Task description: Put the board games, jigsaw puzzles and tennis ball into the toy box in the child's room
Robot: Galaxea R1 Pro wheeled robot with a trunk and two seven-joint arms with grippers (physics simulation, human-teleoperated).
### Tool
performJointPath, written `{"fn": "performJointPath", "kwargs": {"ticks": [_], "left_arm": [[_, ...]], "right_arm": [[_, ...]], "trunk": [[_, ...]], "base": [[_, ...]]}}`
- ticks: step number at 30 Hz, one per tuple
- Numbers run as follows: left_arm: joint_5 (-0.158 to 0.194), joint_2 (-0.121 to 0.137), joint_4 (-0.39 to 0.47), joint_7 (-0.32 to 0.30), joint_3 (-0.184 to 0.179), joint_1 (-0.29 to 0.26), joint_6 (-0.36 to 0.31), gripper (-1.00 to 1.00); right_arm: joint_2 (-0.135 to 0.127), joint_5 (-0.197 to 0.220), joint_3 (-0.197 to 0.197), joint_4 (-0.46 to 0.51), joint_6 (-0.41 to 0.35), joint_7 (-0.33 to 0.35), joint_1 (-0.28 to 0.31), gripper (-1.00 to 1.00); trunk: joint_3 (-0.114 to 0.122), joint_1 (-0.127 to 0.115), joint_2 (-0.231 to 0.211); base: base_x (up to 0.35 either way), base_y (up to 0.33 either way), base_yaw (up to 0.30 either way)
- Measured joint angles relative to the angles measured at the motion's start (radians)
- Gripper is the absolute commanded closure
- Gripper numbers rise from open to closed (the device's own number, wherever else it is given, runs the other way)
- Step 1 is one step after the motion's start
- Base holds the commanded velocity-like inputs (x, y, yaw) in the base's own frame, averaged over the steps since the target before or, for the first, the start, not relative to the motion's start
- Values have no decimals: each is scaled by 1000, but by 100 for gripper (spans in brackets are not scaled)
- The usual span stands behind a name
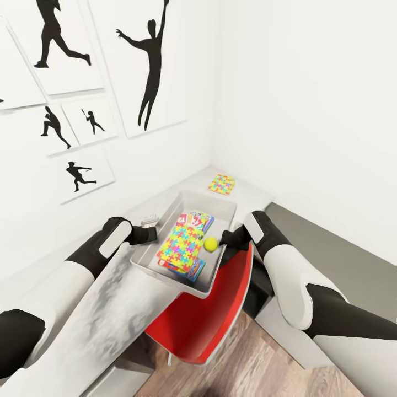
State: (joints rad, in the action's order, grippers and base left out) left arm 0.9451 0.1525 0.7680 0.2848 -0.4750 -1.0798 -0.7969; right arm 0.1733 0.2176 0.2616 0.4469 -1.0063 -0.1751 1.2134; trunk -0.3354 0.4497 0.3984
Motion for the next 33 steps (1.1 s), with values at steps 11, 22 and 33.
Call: {"fn": "performJointPath", "kwargs": {"ticks": [11, 22, 33], "left_arm": [[1, 0, 2, 2, -1, 2, 0, 100], [2, 0, 1, 3, -2, 2, 1, 100], [-1, 0, 3, 3, -1, 2, 0, 100]], "right_arm": [[0, 3, -1, 1, 2, 0, -3, 100], [0, 5, -2, 4, 2, 0, -6, 100], [0, 6, -2, 5, 2, -1, -6, 100]], "trunk": [[0, -1, 0], [0, -1, 0], [0, 0, 0]], "base": [[-70, 0, 24], [-4, 0, 245], [-138, -21, 129]]}}
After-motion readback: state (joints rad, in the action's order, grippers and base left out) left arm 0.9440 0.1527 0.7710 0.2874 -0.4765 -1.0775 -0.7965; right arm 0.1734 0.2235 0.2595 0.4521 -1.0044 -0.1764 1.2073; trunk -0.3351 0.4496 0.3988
